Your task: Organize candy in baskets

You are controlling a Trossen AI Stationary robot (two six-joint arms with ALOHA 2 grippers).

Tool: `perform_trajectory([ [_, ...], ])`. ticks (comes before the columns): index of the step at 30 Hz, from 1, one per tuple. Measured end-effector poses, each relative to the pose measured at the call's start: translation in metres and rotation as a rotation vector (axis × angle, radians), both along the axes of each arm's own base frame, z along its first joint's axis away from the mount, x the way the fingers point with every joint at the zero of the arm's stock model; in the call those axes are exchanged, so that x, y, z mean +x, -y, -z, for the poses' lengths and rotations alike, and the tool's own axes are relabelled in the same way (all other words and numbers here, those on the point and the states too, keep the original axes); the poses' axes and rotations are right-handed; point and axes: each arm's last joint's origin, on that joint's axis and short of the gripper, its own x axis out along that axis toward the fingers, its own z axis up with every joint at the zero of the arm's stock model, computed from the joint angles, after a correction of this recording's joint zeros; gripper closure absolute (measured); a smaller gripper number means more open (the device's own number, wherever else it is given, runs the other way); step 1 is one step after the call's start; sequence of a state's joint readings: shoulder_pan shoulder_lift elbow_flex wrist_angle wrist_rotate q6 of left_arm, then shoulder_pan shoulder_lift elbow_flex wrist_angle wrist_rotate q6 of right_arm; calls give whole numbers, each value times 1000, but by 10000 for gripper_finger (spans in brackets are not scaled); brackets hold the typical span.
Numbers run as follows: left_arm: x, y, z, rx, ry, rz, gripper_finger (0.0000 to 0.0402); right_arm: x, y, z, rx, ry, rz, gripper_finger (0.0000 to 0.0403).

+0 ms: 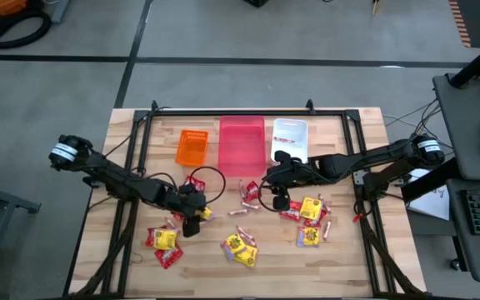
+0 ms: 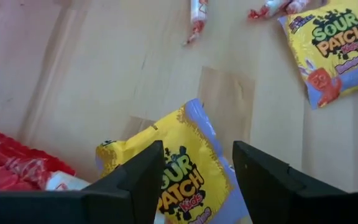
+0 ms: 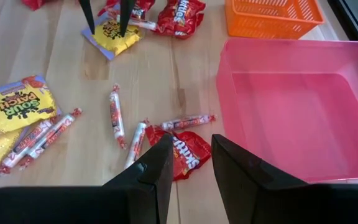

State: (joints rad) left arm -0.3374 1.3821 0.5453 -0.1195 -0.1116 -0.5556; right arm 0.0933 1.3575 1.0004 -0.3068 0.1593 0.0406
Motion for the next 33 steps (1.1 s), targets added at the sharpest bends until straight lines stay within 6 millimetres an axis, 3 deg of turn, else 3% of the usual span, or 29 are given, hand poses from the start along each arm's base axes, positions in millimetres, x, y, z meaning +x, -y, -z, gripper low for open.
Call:
perform_trajectory([
  [6, -6, -3, 7, 77, -85, -10, 225, 1, 0, -1, 1, 13, 0, 298],
  [17, 2, -2, 28, 145, -128, -43, 233, 2, 0, -2, -9, 28, -10, 298],
  [22, 3, -2, 32, 145, -136, -46, 274, 2, 0, -2, -10, 27, -11, 298],
  [30, 3, -1, 31, 148, -128, -2, 385, 2, 0, -2, -17, 26, -18, 298],
  [33, 2, -1, 29, 152, -116, 16, 391, 2, 0, -2, -19, 26, -19, 298],
])
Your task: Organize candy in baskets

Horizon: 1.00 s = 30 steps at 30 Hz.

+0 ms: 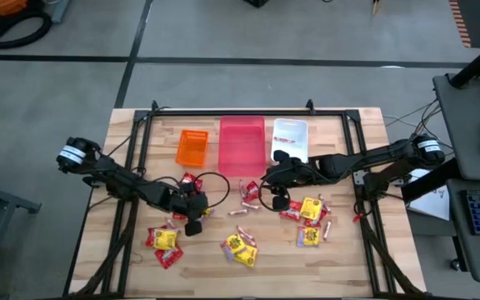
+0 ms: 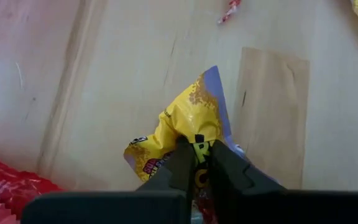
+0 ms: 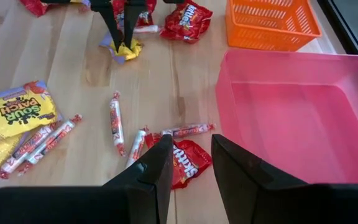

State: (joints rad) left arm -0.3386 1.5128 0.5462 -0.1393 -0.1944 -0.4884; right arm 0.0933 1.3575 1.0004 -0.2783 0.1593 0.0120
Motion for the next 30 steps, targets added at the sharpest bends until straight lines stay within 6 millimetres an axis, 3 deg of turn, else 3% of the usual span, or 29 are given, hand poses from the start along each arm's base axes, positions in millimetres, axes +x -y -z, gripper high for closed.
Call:
perform_trajectory([
  [20, -9, -3, -40, -12, 159, 74, 397, 0, 0, 0, -6, -2, -6, 298],
  [30, -17, -3, -80, -198, 364, 53, 397, 0, 0, 0, -4, -1, -5, 298],
])
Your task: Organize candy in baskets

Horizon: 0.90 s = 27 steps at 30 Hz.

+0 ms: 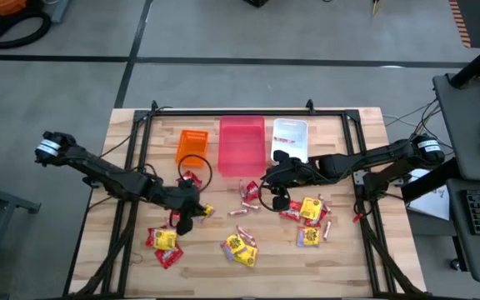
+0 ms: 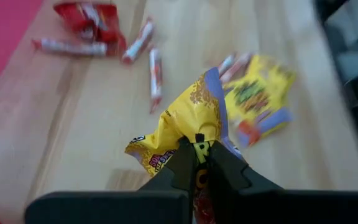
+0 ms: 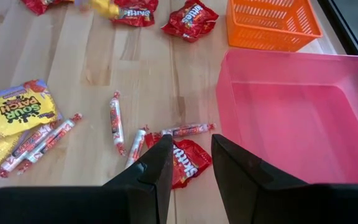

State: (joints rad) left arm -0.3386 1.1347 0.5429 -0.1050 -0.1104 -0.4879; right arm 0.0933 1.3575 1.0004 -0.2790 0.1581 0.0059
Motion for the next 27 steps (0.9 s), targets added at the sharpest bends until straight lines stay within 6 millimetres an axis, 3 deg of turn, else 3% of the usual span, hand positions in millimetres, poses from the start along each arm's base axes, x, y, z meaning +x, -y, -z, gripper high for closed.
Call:
perform_trajectory([
  [4, -7, -4, -15, -7, 80, -45, 397, 0, 0, 0, 1, 0, 1, 298],
  [11, -5, -25, -32, 142, 228, -219, 397, 0, 0, 0, 70, 7, 60, 298],
  [20, 12, -58, -33, 300, 283, -221, 397, -8, -9, 2, 118, -61, 70, 298],
  [27, 15, -90, -32, 291, 273, -171, 397, -22, -17, 8, 186, -190, 149, 298],
])
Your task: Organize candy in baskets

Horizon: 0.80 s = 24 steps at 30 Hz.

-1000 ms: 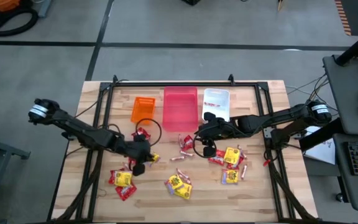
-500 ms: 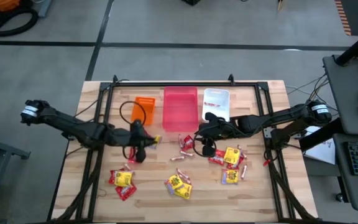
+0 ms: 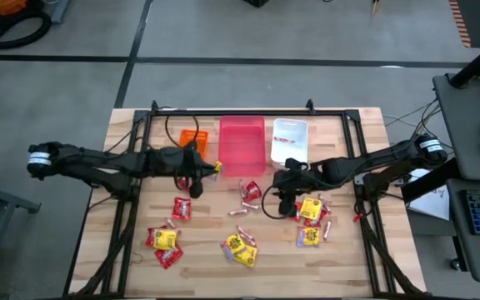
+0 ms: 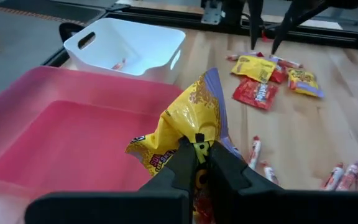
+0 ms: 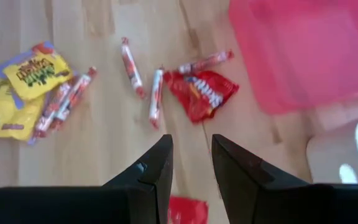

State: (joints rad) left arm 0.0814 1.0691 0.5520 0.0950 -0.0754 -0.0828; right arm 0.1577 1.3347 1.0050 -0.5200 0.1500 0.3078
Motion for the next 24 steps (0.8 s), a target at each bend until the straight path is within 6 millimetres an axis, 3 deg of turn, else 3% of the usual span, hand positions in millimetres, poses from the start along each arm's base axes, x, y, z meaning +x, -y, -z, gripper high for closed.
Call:
perform_trajectory([
  [6, 17, -29, -22, 44, 24, 8, 397, -2, -6, 0, 20, -3, 6, 298],
  [13, 55, -66, -38, 147, -161, -2, 397, -2, -6, 0, 20, -3, 5, 298],
  [19, 82, -103, -30, 202, -375, 27, 397, -4, -6, 2, 13, -36, 5, 298],
  [24, 88, -125, -14, 222, -506, 255, 397, -6, -7, 3, 8, -54, -2, 298],
])
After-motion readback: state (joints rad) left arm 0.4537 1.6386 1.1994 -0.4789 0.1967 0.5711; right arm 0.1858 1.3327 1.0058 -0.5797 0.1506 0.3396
